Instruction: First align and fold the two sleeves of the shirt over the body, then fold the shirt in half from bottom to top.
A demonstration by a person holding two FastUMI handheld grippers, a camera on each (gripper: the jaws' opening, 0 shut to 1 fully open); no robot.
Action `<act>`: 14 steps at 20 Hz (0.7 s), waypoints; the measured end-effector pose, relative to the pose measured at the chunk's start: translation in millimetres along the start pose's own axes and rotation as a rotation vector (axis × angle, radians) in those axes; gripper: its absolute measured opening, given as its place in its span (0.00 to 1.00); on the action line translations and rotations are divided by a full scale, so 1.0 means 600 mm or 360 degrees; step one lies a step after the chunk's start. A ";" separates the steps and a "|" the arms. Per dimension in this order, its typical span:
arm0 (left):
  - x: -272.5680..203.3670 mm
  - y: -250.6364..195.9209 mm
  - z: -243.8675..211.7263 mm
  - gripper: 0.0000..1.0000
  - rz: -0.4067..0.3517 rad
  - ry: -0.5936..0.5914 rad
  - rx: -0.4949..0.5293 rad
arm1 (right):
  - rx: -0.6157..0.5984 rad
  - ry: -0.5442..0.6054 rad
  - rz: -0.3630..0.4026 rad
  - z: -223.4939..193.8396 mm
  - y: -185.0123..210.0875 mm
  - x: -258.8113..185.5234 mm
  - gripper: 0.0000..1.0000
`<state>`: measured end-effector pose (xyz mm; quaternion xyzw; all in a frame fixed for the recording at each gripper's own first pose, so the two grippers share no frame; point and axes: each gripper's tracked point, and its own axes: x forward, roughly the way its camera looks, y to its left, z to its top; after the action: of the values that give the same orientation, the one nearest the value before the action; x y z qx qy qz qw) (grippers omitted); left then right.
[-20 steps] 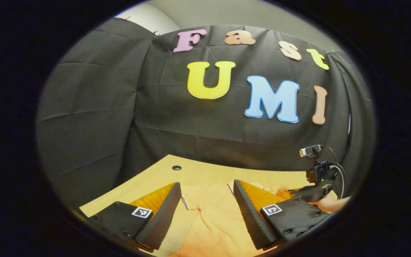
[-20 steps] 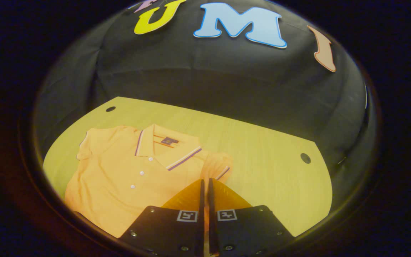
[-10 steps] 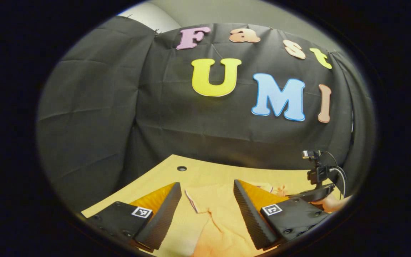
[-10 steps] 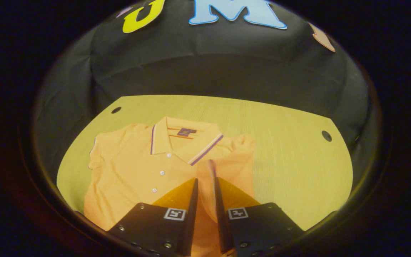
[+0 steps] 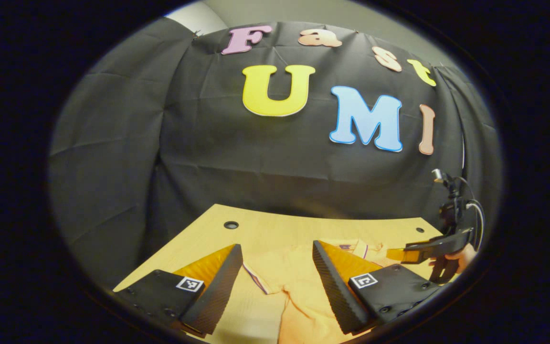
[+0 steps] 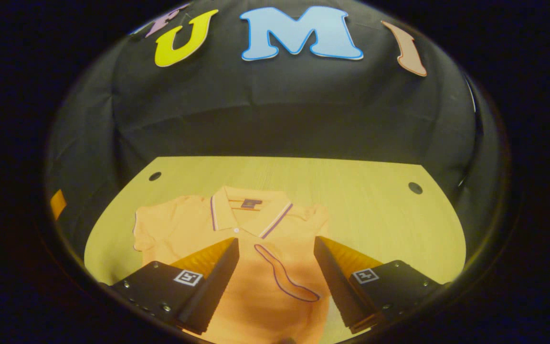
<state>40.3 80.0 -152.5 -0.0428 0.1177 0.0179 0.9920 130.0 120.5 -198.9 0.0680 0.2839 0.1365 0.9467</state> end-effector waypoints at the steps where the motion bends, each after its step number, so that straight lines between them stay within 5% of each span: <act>1: 0.018 0.005 -0.009 0.99 -0.0012 0.0013 -0.0009 | 0.0008 -0.0027 -0.0006 0.007 0.005 -0.019 0.98; 6: 0.105 0.032 -0.064 0.96 -0.0046 0.0108 -0.0050 | 0.0027 -0.0178 -0.0085 0.040 0.020 -0.114 0.98; 14: 0.227 0.084 -0.176 0.95 0.0062 0.0295 -0.0119 | 0.0112 -0.0251 -0.0112 0.033 0.054 -0.220 0.98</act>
<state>146.1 124.4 -291.1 -0.0791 0.2089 0.0374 0.9740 28.1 111.3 -107.4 0.1016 0.2154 0.0873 0.9673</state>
